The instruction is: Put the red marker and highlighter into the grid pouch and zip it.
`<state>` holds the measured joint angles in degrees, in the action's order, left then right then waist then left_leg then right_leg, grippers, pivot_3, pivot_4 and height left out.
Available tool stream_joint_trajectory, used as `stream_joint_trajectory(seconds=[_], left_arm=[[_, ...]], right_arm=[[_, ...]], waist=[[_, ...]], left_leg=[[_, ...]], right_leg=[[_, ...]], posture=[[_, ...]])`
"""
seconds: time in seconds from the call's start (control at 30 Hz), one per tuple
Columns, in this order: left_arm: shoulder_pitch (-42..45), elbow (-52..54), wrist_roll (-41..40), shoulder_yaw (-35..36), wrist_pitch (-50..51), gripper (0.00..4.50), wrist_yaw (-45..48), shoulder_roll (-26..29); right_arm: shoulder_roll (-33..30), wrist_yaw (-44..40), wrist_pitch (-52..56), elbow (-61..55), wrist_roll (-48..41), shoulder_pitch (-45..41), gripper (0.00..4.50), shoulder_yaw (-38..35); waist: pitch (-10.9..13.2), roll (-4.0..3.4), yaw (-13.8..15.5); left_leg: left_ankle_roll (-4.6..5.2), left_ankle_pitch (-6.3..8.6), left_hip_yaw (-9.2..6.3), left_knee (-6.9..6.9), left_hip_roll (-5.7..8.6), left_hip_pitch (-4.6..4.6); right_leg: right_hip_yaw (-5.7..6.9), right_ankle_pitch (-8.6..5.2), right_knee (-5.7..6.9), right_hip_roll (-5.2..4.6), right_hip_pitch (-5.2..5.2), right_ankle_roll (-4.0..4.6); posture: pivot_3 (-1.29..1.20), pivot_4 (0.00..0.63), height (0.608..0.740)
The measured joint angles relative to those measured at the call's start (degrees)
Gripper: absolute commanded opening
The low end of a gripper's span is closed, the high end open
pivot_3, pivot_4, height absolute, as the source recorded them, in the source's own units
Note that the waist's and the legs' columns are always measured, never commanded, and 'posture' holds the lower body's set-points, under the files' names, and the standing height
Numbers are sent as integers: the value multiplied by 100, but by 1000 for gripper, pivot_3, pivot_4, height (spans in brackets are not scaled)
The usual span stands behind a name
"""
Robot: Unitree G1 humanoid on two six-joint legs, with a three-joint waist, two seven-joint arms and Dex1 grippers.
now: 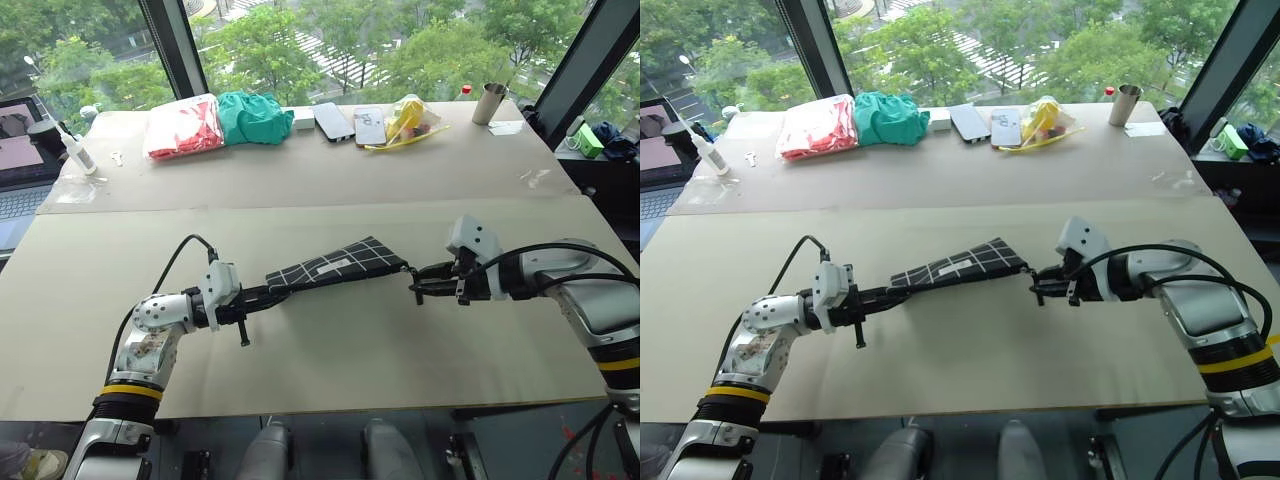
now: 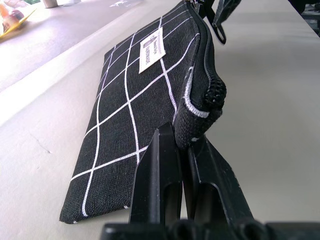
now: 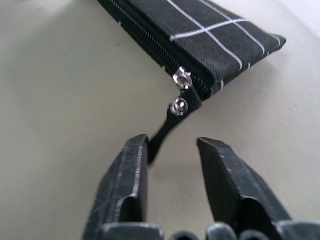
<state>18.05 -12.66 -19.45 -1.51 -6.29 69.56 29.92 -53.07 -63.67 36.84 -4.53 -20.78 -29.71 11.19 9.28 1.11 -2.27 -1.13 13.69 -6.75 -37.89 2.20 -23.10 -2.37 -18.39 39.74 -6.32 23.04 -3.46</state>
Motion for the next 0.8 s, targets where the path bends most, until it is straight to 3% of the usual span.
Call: stream_joint_trajectory(seconds=[0.13, 0.3, 0.5, 0.63, 0.8], left_arm=[[148, -214, -6, 21, -208, 0, 318, 149], [389, -637, -95, 61, -714, 0, 1063, 418], [1103, -1715, -113, -39, -1892, 0, 2141, 344], [1627, -2611, -73, -327, -2534, 0, 2264, 134], [2040, -3299, 32, -519, -2962, 1506, 2271, -50]], right_arm=[[-476, -395, 345, 99, -228, 104, 2848, -199], [-1150, -465, -593, 981, 387, 160, 2848, -548], [-1405, -463, -1473, 1360, 960, 597, 2848, -625], [-1370, -393, -1547, 1054, 1097, 1017, 2848, -630], [-1306, -281, -1536, 695, 1105, 1369, 2906, -708]], waist=[[0, 0, 24], [0, 0, 6], [0, 0, -7], [2, 3, -10], [2, 3, -24]], left_leg=[[0, 0, 0, -1, 2, -3], [0, 0, 7, 0, 0, 1], [0, 0, 11, -1, -1, -1], [0, 0, 13, -6, 1, -5], [2, 1, 14, -12, 1, -6]], right_leg=[[1, 0, -3, -1, 1, 0], [0, 0, -4, 0, 0, 0], [1, 0, -2, 0, 0, 0], [1, 0, 1, -1, 0, 0], [1, 0, 2, -1, 0, -1]], posture=[[0, 150, 740], [0, 150, 740], [0, 150, 740], [0, 150, 740], [0, 150, 740]])
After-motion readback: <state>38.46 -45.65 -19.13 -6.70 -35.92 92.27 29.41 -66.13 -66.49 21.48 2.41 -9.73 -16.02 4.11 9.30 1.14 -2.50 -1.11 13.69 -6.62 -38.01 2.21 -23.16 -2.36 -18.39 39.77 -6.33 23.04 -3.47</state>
